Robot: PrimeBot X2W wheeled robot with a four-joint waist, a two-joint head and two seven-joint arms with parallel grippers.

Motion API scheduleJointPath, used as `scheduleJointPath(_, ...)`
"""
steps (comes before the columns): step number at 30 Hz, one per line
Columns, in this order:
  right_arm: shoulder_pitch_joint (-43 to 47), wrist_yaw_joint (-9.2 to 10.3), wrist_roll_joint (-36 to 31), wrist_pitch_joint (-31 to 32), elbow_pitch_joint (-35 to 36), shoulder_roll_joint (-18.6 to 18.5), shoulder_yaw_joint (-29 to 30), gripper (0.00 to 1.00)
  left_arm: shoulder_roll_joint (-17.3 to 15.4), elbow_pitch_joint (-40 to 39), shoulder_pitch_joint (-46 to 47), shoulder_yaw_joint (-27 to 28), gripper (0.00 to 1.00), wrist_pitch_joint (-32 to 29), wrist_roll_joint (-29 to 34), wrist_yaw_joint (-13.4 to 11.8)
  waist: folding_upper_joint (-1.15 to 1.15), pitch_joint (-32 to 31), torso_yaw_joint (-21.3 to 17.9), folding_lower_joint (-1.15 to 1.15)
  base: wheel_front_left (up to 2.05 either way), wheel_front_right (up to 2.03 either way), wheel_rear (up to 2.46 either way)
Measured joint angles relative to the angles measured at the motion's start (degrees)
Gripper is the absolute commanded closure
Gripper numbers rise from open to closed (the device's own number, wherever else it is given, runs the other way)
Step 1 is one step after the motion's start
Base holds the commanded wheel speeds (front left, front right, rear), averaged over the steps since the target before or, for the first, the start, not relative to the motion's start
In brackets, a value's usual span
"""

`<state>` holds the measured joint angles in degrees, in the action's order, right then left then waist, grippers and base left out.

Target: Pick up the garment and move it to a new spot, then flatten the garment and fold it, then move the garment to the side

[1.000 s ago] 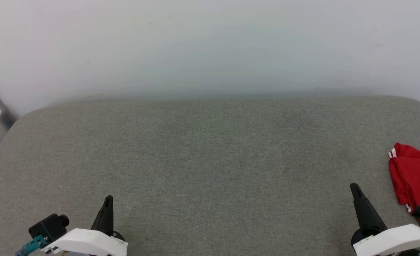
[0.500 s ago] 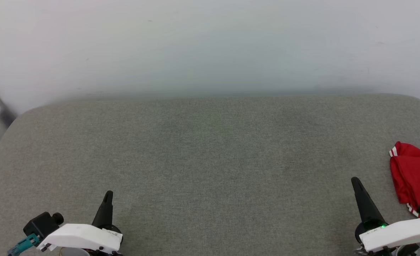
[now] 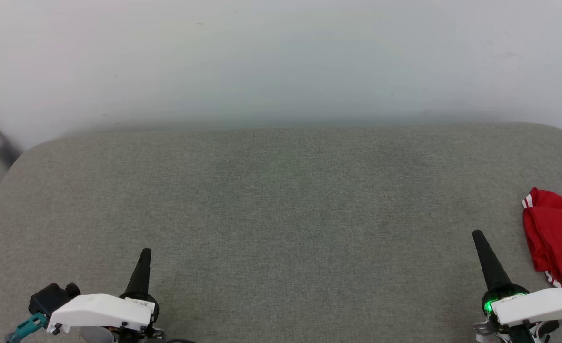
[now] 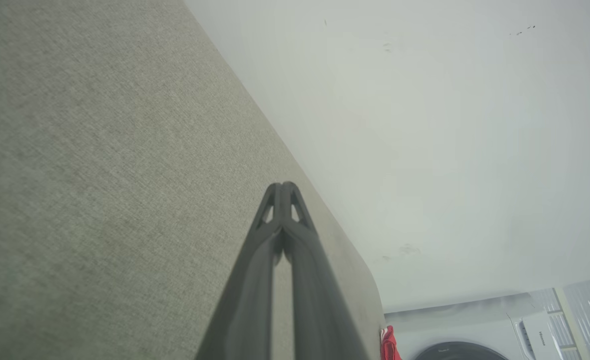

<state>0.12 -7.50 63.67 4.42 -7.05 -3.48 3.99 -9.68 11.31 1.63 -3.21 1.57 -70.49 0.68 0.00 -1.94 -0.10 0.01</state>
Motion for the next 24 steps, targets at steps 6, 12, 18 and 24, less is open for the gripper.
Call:
scheduleJointPath(6,-0.82,0.00,4.76,0.15,-1.11,0.00,0.25,1.00,1.09,0.40,0.78,1.49,1.00,-1.26,-3.59,1.16,0.00,0.28,0.01,0.00,0.00,0.00,0.00)
scheduleJointPath(12,-1.43,0.00,8.06,0.24,-1.94,0.00,0.44,1.00,1.75,0.78,1.18,2.42,1.00,-2.03,-6.14,1.87,0.00,0.49,0.02,0.00,0.00,0.00,0.00)
scheduleJointPath(18,-2.26,0.00,11.17,0.52,-2.65,0.00,0.64,1.00,2.53,1.10,1.57,3.50,1.00,-2.93,-8.47,2.60,0.00,0.69,0.03,0.00,0.00,0.00,0.00)
scheduleJointPath(24,-2.66,0.00,14.12,0.66,-3.39,0.00,0.80,1.00,3.11,1.32,2.10,4.39,1.00,-3.70,-10.79,3.34,0.00,0.90,0.04,0.00,0.00,0.00,0.00)
